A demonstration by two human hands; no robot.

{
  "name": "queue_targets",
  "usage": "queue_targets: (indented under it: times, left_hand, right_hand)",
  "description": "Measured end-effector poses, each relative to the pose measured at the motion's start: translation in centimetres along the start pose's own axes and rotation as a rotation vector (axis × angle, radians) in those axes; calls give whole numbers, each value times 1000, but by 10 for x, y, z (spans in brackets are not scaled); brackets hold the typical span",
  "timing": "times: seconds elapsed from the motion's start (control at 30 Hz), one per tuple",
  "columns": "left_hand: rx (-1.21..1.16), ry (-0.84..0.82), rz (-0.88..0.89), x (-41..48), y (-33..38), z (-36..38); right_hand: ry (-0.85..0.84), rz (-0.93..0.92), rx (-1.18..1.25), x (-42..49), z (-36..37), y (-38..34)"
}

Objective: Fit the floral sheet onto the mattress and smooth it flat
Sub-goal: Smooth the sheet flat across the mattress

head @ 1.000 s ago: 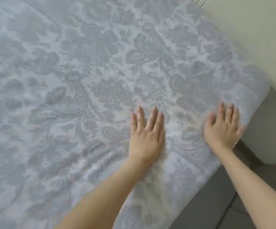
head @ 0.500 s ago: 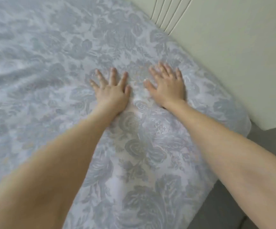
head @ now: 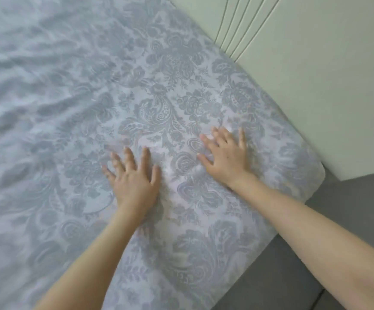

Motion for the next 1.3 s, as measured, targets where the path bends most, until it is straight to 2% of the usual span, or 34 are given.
queue_targets:
  times: [0.03,0.1,0.13,0.2,0.23,0.27,0.3,0.33,0.37,0.4,0.43,0.47,0.5,0.57,0.67,0.7,0.77,0.9,1.03,1.17,1.3]
  left_hand:
    - [5,-25,35,-24,3,17]
    - [30,-75,129,-78,15,38]
    - [33,-90,193,-105,22,44]
    - [37,-165,424,-157,38,45]
    - [26,-200,540,-174,41,41]
    - [23,-206,638,-182,39,33]
    - [44,-114,686,-179,29,23]
    - [65,16,637,-171,13,9]
    - [74,83,446,-162,-16,-2]
    - [86,74,208,-154,-53,-9]
    - [98,14,-12,-156,-98,-4]
    - [134,-100,-144,-171,-138,5]
    - [134,-209,-175,-197,-171,17]
    - [100,-396,-78,-259,-204,26]
    - [96,-590,19,-327,-231,13]
    - [87,-600,50,-335,-241,0]
    - [25,-620,-8,-342,-260,-37]
    - [-92,-355,-152,-343,-318,-135]
    - [-175,-93,-327,-355,-387,-212]
    - [-212,87,-513,-371,-451,-237]
    - [-190,174,-647,-370,-515,-214]
  right_hand:
    - [-12,76,-13,-27,16,18]
    - [84,334,38,-87,31,56]
    - [79,480,81,-115,35,68]
    - [-53,741,195,-148,33,67]
    - [-96,801,225,-152,25,52]
    - [-78,758,211,-147,13,29]
    - [-39,625,185,-137,0,-1]
    - [11,442,158,-125,-8,-36]
    - [22,257,135,-117,-10,-73]
    - [-14,122,104,-116,-6,-105]
    - [-97,52,80,-125,6,-130]
    - [-219,39,52,-146,27,-146]
    - [-344,55,6,-177,46,-156]
    - [-502,106,-64,-246,68,-161]
    - [-696,121,-92,-302,41,-169]
    - [-710,64,-90,-302,23,-180]
    - [-672,-56,-62,-297,-19,-212]
    - [-414,-166,66,-277,-89,-295]
    - [-332,-301,225,-260,-135,-389]
    - [-286,-412,316,-241,-144,-467]
    - [-307,-575,294,-210,-108,-536]
Point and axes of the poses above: each hand's wrist, its own x-axis towards the middle knuckle, its own z-axis out of the palm, y = z × x, the point moved 5 cm from there along x, towards the middle knuckle, and after that the axes turned 9 degrees about x, right-handed, at the moved point
